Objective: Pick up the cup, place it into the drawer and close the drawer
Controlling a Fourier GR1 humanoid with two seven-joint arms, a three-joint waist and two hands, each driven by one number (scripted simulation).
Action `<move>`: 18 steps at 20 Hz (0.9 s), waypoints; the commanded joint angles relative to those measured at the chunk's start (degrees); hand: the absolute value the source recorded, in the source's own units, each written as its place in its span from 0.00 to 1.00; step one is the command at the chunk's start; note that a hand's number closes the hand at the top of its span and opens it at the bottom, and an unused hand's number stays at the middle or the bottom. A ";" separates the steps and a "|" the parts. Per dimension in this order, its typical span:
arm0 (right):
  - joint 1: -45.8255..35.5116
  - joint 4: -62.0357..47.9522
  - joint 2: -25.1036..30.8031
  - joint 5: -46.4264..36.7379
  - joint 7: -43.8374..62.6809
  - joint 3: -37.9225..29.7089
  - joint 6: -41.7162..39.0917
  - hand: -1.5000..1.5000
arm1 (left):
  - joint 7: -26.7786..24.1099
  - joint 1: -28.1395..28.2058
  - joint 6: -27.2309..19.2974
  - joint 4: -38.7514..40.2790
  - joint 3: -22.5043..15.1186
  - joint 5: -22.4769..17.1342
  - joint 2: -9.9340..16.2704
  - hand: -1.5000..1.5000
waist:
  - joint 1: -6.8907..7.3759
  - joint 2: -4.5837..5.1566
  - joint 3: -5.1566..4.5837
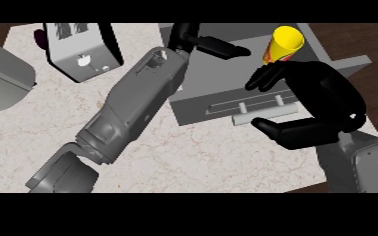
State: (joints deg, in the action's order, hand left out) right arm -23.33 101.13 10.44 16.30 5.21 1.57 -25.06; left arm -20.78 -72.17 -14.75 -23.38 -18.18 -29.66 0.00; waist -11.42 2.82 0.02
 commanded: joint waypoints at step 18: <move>6.87 -15.32 10.42 -38.78 -6.74 16.50 0.12 0.00 | -11.53 4.04 -1.36 -1.41 2.88 -9.27 0.02 0.00 | 11.48 -1.97 0.07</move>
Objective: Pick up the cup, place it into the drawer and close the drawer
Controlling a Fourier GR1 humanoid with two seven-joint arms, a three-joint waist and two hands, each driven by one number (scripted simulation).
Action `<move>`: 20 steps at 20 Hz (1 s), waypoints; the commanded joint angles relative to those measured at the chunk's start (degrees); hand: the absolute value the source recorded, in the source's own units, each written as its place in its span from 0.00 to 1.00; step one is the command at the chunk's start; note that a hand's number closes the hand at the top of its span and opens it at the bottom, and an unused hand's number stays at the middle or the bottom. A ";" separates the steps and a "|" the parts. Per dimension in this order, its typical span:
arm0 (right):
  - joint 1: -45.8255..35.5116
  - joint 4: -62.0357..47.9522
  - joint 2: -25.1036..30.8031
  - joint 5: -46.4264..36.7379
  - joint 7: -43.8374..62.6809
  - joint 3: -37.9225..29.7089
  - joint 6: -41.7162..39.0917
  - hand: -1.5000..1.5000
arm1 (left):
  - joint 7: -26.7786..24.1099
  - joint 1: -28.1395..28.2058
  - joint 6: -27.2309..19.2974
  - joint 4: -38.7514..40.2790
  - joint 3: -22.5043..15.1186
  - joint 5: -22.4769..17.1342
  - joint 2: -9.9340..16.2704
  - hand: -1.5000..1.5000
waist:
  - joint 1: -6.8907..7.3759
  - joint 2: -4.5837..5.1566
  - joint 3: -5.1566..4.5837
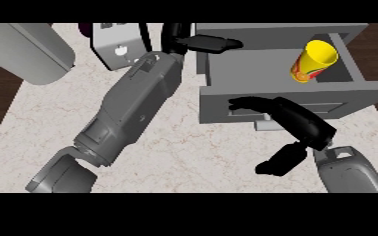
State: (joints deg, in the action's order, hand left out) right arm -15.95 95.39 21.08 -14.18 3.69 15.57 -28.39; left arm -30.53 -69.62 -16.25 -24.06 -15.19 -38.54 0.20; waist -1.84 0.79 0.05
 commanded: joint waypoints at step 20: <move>-30.31 -63.20 -3.78 -13.86 -25.87 -9.18 19.70 1.00 | 0.81 17.44 9.78 -15.45 0.30 -0.78 8.09 0.00 | 9.93 0.85 0.24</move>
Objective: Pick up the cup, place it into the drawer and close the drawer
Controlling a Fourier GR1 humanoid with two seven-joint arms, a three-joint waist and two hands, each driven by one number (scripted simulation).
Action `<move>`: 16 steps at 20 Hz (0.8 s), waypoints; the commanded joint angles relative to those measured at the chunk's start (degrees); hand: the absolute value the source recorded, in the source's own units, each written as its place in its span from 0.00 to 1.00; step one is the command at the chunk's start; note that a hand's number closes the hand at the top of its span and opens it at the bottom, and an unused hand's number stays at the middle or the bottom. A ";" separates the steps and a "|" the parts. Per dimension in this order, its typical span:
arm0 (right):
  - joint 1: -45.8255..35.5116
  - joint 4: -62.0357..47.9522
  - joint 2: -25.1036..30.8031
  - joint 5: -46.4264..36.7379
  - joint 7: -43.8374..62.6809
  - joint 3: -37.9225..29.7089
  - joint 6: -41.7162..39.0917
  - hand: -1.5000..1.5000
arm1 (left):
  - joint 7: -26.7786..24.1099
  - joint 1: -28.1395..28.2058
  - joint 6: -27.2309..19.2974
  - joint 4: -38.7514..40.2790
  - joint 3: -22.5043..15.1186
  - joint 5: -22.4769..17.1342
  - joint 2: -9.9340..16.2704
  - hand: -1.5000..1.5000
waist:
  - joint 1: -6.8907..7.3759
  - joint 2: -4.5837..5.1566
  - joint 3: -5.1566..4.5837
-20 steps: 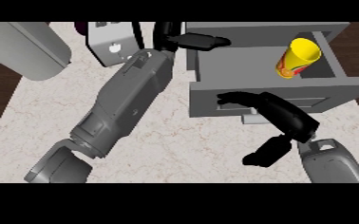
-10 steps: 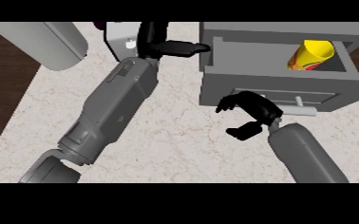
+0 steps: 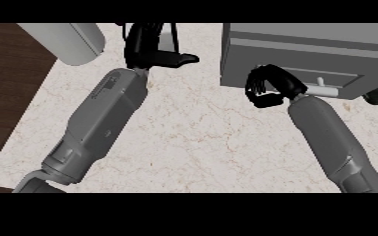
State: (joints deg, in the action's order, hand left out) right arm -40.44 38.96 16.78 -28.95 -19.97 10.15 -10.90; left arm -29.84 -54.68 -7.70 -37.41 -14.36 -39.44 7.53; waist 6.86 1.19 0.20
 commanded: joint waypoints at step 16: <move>-13.97 -9.02 9.35 7.57 -0.59 -12.02 -2.79 1.00 | 2.32 6.22 6.63 -6.37 -1.09 -0.70 4.30 0.00 | 5.26 1.68 0.00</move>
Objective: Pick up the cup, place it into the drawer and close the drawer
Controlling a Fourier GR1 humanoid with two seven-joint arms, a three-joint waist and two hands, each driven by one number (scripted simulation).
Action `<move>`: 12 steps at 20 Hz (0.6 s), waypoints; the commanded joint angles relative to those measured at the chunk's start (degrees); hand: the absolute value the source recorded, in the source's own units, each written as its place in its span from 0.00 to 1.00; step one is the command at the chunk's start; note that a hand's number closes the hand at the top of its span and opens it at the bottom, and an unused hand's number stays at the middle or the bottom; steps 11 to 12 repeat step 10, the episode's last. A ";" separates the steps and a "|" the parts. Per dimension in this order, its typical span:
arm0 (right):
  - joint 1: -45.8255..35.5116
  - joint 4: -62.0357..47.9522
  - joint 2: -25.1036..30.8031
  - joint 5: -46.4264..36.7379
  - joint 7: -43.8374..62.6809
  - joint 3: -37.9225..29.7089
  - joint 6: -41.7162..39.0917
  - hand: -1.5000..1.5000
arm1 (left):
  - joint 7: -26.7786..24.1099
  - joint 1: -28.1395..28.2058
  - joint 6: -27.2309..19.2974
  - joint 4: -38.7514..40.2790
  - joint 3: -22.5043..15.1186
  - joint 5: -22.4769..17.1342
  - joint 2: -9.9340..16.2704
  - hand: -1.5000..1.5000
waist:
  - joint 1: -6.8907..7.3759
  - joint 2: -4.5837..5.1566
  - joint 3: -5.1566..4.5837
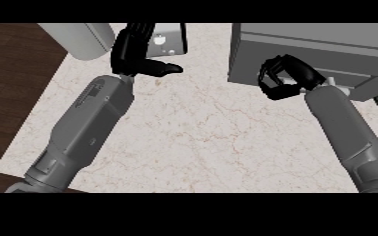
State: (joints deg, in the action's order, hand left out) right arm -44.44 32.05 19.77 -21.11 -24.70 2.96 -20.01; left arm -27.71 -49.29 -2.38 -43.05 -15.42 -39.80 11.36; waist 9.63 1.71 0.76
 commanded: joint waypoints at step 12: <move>-8.84 0.61 8.33 2.48 5.19 -5.89 1.60 1.00 | 0.58 2.60 2.68 -2.02 -0.73 -0.51 0.17 0.00 | 3.32 1.13 -0.63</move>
